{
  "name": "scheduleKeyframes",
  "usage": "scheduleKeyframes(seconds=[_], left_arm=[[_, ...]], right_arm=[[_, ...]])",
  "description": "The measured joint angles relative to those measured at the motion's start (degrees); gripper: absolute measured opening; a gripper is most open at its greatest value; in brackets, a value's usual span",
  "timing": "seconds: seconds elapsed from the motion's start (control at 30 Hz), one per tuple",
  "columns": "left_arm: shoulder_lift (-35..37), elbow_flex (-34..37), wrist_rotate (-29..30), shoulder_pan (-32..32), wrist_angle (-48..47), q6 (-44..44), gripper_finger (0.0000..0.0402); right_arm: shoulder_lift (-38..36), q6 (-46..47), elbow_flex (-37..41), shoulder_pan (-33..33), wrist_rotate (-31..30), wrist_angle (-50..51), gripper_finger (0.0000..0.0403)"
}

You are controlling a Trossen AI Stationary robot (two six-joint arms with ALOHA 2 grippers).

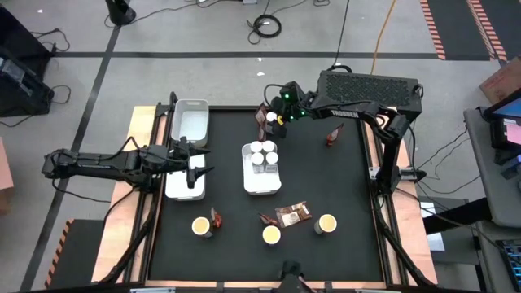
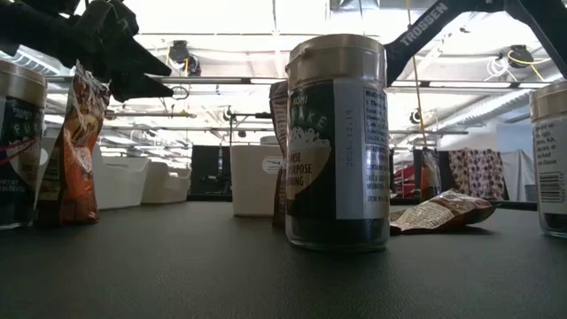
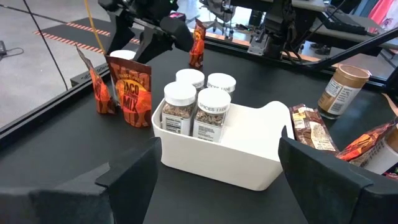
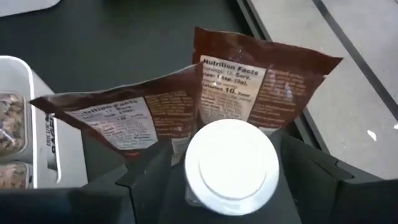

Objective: Sort spices by type
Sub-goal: Put the white seasoning bottle into the right white bin

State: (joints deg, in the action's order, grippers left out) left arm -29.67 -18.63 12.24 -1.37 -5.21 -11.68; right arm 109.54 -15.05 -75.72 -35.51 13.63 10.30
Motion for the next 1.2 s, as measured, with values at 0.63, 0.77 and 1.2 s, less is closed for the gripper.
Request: scheduleKeyframes(seconds=[0.63, 0.77, 1.2], left_arm=[[-0.02, 0.00, -0.01, 0.00, -0.15, 0.02, 0.0327], [-0.02, 0.00, -0.01, 0.00, -0.17, 0.02, 0.0327], [-0.02, 0.00, -0.01, 0.00, -0.22, 0.04, 0.0327]], right_arm=[[3.12, 0.69, 0.04, 0.35, 0.13, -2.22, 0.0184], [3.12, 0.69, -0.02, 0.37, 0.24, -2.33, 0.0143], [-3.04, 1.42, -0.01, 0.26, -0.46, -0.10, 0.0155]])
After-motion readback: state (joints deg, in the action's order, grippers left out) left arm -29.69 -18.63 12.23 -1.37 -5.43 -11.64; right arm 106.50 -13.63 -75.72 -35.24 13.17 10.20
